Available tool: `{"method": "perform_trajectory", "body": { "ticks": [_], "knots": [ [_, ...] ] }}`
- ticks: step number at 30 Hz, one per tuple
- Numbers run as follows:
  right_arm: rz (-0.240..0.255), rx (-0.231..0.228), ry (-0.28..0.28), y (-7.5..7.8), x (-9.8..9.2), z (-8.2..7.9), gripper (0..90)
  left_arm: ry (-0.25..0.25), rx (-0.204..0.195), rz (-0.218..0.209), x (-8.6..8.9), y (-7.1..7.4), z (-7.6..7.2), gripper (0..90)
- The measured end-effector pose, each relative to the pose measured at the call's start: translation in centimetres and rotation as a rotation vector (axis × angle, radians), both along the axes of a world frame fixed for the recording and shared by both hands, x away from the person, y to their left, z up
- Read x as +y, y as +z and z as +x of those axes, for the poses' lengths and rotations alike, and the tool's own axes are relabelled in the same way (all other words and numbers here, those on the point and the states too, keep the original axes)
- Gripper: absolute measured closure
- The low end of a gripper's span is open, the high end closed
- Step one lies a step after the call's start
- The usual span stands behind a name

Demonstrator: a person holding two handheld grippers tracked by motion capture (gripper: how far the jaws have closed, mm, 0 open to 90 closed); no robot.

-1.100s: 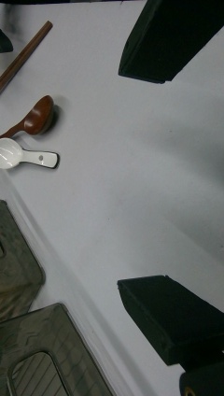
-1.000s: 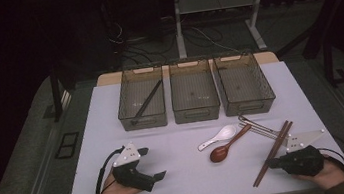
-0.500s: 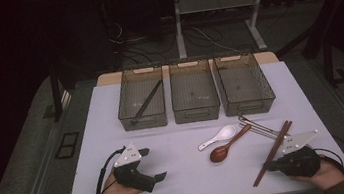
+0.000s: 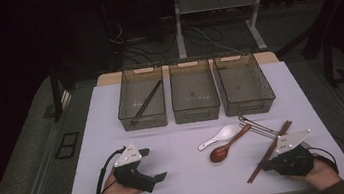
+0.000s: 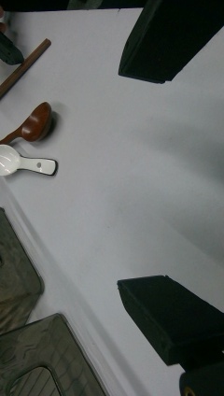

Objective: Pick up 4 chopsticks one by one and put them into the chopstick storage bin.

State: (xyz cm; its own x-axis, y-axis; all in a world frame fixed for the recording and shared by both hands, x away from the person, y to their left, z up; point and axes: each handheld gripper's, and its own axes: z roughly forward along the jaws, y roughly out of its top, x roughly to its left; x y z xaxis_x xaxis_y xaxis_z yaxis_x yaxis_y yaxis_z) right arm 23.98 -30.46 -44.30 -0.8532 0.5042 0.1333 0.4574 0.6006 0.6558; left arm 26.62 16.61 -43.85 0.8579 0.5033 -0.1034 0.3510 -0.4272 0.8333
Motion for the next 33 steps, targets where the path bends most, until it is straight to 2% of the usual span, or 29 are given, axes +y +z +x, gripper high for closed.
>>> {"method": "perform_trajectory", "body": {
  "ticks": [13,26,28,33],
  "knots": [
    [0.003,-0.015,0.008,0.1,1.3,0.7,89.7,0.004,0.003,-0.009,0.0,0.0,0.0,0.6],
    [0.023,-0.031,-0.031,0.1,2.1,1.9,89.7,0.003,0.005,-0.007,0.0,0.0,0.0,0.6],
    [0.010,-0.042,-0.028,0.3,2.2,2.1,89.7,0.004,0.002,-0.008,0.0,0.0,0.0,0.6],
    [0.043,-0.044,-0.025,0.7,1.8,1.8,89.8,0.003,0.001,-0.015,0.1,0.0,0.0,0.6]
  ]
}}
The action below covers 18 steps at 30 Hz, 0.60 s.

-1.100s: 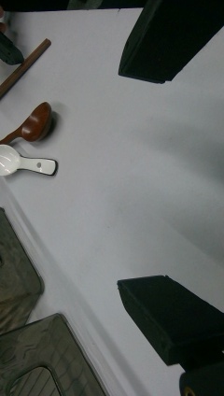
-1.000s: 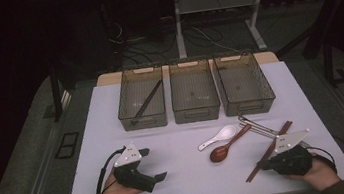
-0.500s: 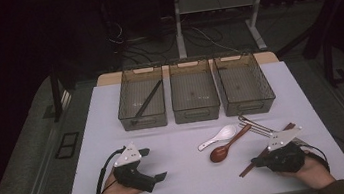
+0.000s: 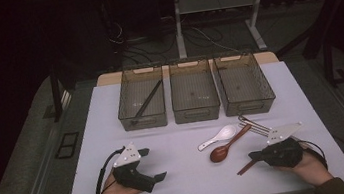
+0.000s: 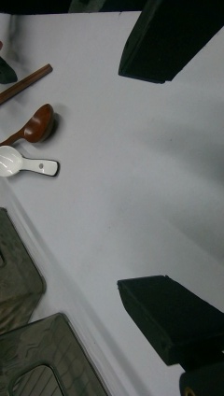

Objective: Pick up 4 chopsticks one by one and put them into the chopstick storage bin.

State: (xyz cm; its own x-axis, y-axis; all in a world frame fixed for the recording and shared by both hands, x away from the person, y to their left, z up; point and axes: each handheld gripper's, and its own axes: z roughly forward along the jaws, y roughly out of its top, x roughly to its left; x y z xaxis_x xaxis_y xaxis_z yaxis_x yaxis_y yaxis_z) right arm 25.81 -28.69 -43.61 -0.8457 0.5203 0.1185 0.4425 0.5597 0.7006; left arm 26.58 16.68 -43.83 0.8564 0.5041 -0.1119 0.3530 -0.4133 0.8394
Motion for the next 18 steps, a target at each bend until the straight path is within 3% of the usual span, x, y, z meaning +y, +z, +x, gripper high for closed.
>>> {"method": "perform_trajectory", "body": {
  "ticks": [11,18],
  "knots": [
    [-0.031,0.034,0.042,-0.8,0.5,-0.8,89.8,-0.005,-0.001,0.004,-0.1,0.1,-0.1,0.6],
    [-0.038,0.034,0.039,-0.8,1.1,-0.3,89.8,-0.004,0.001,0.005,-0.1,0.1,-0.1,0.6]
  ]
}}
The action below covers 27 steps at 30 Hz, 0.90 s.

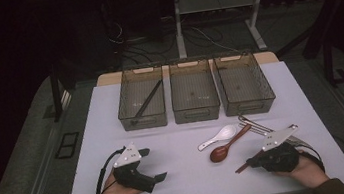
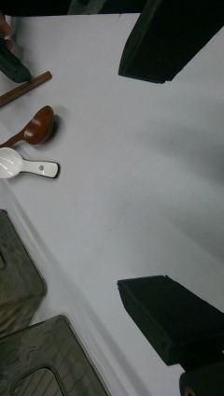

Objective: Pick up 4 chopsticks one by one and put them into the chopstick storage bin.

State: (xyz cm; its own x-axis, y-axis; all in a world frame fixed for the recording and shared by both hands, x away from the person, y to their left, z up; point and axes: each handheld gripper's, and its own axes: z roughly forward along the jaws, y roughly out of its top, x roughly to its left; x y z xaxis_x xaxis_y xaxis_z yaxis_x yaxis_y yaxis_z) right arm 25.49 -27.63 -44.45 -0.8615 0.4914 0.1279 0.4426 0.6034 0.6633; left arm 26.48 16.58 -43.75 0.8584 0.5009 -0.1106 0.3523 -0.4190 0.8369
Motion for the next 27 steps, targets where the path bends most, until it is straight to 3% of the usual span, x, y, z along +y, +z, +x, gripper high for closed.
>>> {"method": "perform_trajectory", "body": {
  "ticks": [27],
  "knots": [
    [-0.031,-0.054,-0.056,-0.3,1.8,2.3,89.8,-0.007,-0.001,-0.003,0.0,0.0,0.0,0.6]
  ]
}}
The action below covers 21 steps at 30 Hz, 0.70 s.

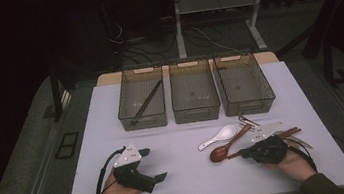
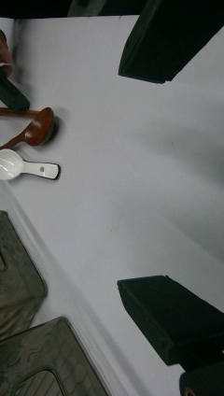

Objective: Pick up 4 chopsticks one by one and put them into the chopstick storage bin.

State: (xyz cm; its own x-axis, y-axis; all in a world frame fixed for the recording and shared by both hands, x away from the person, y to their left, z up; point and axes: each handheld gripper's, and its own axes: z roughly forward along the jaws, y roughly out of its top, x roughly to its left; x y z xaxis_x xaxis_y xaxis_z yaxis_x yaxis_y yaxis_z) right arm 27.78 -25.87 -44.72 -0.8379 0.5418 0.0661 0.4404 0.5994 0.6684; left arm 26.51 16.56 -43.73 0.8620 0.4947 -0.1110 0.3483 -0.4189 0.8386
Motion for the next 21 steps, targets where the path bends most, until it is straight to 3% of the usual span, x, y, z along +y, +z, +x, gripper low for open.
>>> {"method": "perform_trajectory", "body": {
  "ticks": [21],
  "knots": [
    [0.000,-0.022,-0.059,-0.1,0.1,1.3,89.8,-0.005,-0.001,-0.003,0.0,0.0,0.0,0.6]
  ]
}}
